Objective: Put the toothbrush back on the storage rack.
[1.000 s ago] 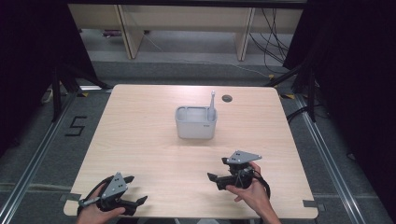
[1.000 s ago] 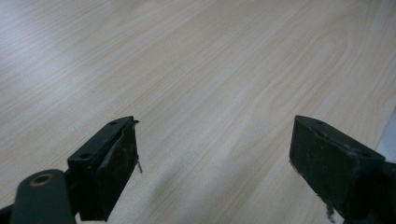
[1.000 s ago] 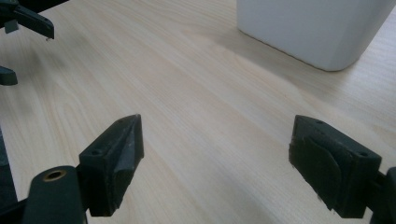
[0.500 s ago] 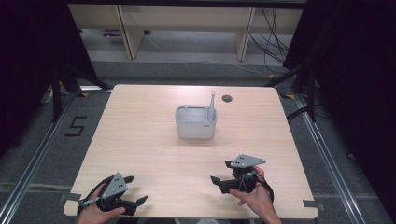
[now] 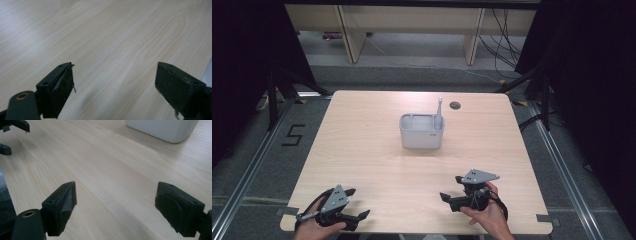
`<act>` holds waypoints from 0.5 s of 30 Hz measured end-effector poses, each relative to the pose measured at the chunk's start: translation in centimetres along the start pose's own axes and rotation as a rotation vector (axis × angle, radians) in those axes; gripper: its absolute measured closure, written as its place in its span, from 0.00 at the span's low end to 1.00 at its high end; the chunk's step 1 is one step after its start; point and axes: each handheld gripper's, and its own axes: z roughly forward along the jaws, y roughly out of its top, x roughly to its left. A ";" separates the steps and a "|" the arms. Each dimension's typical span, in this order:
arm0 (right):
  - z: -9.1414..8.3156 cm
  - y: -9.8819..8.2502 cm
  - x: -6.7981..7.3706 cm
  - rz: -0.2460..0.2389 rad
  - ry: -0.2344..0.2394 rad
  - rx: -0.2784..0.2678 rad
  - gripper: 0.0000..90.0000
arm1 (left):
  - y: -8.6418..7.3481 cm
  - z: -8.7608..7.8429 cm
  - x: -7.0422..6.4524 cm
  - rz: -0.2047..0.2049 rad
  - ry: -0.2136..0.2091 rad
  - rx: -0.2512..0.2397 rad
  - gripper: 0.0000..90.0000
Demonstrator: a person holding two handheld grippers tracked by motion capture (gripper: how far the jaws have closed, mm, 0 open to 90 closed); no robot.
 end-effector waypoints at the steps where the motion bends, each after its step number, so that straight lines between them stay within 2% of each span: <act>1: -0.1 -0.1 0.0 -0.008 -0.018 -0.001 0.20 | 0.0 0.1 0.0 0.000 0.004 -0.010 0.16; 3: -0.1 -0.2 0.0 0.001 -0.016 0.016 0.19 | 0.0 0.0 0.1 0.001 -0.001 0.002 0.16; 5: -0.2 -0.4 0.3 0.035 -0.016 0.024 0.19 | 0.0 0.0 0.0 -0.003 -0.007 -0.007 0.16; 6: -0.2 -0.4 0.1 0.004 -0.018 0.020 0.19 | 0.0 0.0 -0.1 -0.009 -0.007 -0.001 0.16; 7: -0.2 -0.5 0.1 -0.001 -0.014 0.022 0.18 | 0.0 0.1 -0.2 -0.021 -0.007 -0.012 0.16; 8: -0.3 -0.6 0.3 0.030 -0.015 0.033 0.18 | 0.0 0.1 -0.2 -0.021 -0.007 -0.012 0.16; 9: -0.3 -0.6 0.2 0.002 -0.023 0.030 0.18 | 0.0 0.0 0.0 0.002 0.004 0.000 0.16; 10: -0.2 -0.7 0.2 0.006 -0.017 0.026 0.18 | 0.0 0.0 0.0 -0.001 0.004 -0.009 0.16; 12: -0.3 -0.7 0.1 -0.016 -0.019 0.031 0.18 | 0.0 0.0 0.1 0.002 0.000 0.002 0.16; 13: -0.4 -0.8 0.5 0.040 -0.019 0.050 0.18 | 0.0 0.0 0.0 0.002 0.002 -0.006 0.16; 14: -0.3 -0.8 0.3 0.012 -0.016 0.045 0.18 | 0.0 0.0 0.0 0.005 0.001 -0.001 0.16; 15: -0.3 -0.9 0.3 0.010 -0.017 0.046 0.18 | 0.0 0.0 -0.1 -0.005 -0.007 -0.001 0.16</act>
